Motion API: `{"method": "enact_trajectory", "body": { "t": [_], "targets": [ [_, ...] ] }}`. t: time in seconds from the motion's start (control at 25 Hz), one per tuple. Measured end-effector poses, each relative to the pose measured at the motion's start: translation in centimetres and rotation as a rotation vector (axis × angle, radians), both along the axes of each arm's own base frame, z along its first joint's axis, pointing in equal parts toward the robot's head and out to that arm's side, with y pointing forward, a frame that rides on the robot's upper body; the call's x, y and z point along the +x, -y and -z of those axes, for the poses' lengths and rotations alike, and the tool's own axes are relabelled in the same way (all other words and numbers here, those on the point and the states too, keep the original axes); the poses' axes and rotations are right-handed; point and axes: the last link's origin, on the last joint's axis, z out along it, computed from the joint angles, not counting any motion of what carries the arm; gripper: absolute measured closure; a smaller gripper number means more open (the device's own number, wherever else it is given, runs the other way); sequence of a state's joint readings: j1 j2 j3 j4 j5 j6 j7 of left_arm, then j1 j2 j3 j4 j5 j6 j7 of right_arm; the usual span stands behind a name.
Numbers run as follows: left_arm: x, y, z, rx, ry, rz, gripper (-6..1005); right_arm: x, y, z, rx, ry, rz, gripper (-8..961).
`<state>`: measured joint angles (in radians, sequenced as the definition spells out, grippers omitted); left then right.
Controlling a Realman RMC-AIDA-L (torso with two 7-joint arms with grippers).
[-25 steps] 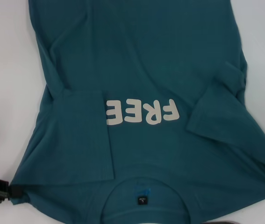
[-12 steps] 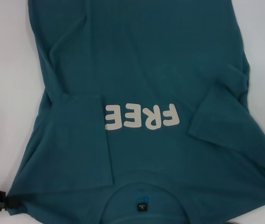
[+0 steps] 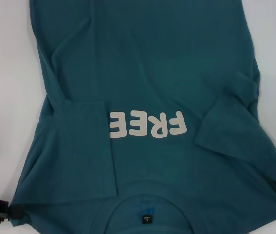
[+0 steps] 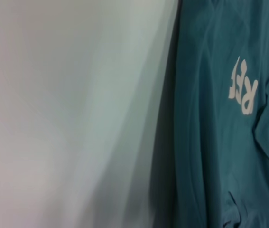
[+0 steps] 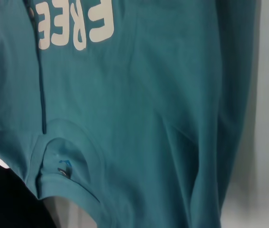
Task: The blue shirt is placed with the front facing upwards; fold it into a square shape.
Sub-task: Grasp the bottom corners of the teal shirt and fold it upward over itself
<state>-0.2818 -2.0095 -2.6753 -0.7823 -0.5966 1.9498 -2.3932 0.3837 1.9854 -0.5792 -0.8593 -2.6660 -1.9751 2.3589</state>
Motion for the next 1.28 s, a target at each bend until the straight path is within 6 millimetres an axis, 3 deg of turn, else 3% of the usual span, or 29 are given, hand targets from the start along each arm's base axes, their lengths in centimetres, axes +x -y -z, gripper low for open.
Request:
{"method": "enact_trajectory", "body": {
  "t": [0.16,0.32,0.84,1.08,1.28],
  "targets": [
    [0.7,-0.6,-0.1,0.007,0.025,0.058,948,-0.3,-0.4,-0.3,0.019,-0.021,-0.025,910],
    [1.9,-2.7,-0.6,0.025,0.043,0.12,948,-1.5,-2.4,-1.3,0.085,-0.071,-0.089,909],
    [7.9,-13.1,-1.9,0.075,-0.05,0.223,948,-4.6,-9.8,-5.9,0.414,-0.148,-0.113,908],
    [10.2,-17.8,-2.6,0.178,-0.142,0.237,948,-5.9,-12.9,-6.2,0.492,-0.102,-0.149,908],
    [11.5,-20.2,-2.9,0.268,-0.173,0.24,948,-6.7,-15.0,-5.9,0.534,-0.044,-0.185,908]
  ]
}}
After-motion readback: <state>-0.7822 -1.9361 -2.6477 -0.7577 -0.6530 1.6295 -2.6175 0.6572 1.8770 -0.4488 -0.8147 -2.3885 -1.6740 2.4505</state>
